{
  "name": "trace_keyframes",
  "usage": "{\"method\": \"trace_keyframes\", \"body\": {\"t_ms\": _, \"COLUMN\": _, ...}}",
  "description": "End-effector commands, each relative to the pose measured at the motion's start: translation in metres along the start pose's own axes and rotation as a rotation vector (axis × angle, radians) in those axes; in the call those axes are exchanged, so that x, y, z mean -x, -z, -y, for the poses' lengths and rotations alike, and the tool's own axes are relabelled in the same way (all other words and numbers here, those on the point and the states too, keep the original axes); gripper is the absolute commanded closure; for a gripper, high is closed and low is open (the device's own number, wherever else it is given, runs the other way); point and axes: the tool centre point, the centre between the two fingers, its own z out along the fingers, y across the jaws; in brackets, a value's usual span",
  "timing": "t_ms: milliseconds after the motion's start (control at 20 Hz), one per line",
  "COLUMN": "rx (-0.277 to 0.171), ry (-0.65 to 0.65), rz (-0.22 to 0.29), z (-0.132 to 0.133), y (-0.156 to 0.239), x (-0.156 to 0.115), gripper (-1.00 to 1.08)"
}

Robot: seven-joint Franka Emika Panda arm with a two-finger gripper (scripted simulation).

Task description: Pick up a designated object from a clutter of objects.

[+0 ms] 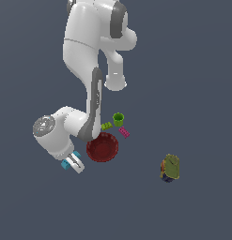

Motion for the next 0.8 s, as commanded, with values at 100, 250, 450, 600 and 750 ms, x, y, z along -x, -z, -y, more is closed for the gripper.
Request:
{"method": "trace_keyframes", "body": {"t_ms": 100, "rx": 0.000, "ry": 0.000, "rz": 0.000, "z": 0.000, "y": 0.000, "x": 0.000, "gripper": 1.08}}
{"method": "trace_keyframes", "body": {"t_ms": 250, "rx": 0.000, "ry": 0.000, "rz": 0.000, "z": 0.001, "y": 0.003, "x": 0.000, "gripper": 1.08}}
{"method": "trace_keyframes", "body": {"t_ms": 450, "rx": 0.000, "ry": 0.000, "rz": 0.000, "z": 0.003, "y": 0.014, "x": 0.002, "gripper": 1.08}}
{"method": "trace_keyframes", "body": {"t_ms": 600, "rx": 0.000, "ry": 0.000, "rz": 0.000, "z": 0.006, "y": 0.029, "x": 0.005, "gripper": 1.08}}
{"method": "trace_keyframes", "body": {"t_ms": 750, "rx": 0.000, "ry": 0.000, "rz": 0.000, "z": 0.010, "y": 0.050, "x": 0.008, "gripper": 1.08}}
